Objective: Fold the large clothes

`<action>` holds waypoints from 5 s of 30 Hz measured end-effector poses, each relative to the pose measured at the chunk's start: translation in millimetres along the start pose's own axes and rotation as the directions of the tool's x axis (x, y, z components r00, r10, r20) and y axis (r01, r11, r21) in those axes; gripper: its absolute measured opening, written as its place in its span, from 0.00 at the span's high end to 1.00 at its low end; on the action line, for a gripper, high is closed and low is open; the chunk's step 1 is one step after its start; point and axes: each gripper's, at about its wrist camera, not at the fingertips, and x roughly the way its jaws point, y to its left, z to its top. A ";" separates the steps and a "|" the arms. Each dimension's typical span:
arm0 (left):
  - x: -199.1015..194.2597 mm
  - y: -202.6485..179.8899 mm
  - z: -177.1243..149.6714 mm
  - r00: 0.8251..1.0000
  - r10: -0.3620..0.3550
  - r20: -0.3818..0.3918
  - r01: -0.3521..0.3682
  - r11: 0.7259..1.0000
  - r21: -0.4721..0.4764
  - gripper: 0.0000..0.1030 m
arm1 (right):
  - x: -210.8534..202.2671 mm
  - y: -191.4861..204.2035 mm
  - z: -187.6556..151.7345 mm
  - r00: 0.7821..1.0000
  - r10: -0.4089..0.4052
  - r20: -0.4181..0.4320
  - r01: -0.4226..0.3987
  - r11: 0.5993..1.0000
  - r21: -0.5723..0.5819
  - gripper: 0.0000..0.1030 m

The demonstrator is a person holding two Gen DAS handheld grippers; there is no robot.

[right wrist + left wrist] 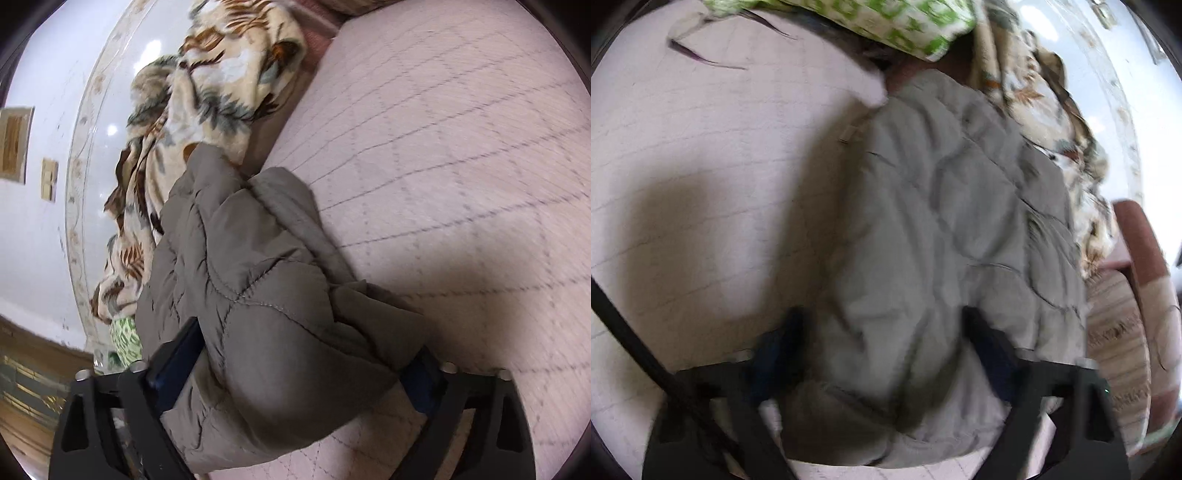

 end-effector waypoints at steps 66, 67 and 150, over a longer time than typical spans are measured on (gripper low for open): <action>-121.3 8.1 -152.1 0.989 0.144 0.017 -0.144 0.990 0.001 0.19 | -168.4 -17.7 -104.8 0.975 -0.201 -0.096 0.179 0.963 -0.203 0.41; -124.6 9.4 -151.4 0.990 0.138 0.021 -0.138 0.990 -0.004 0.19 | -171.7 -20.4 -102.8 0.976 -0.188 -0.110 0.166 0.970 -0.179 0.38; -76.2 -108.6 -262.8 0.863 0.320 0.392 -0.483 0.750 0.451 0.06 | -121.3 64.4 -205.7 0.909 -0.387 0.154 0.370 0.581 -0.725 0.23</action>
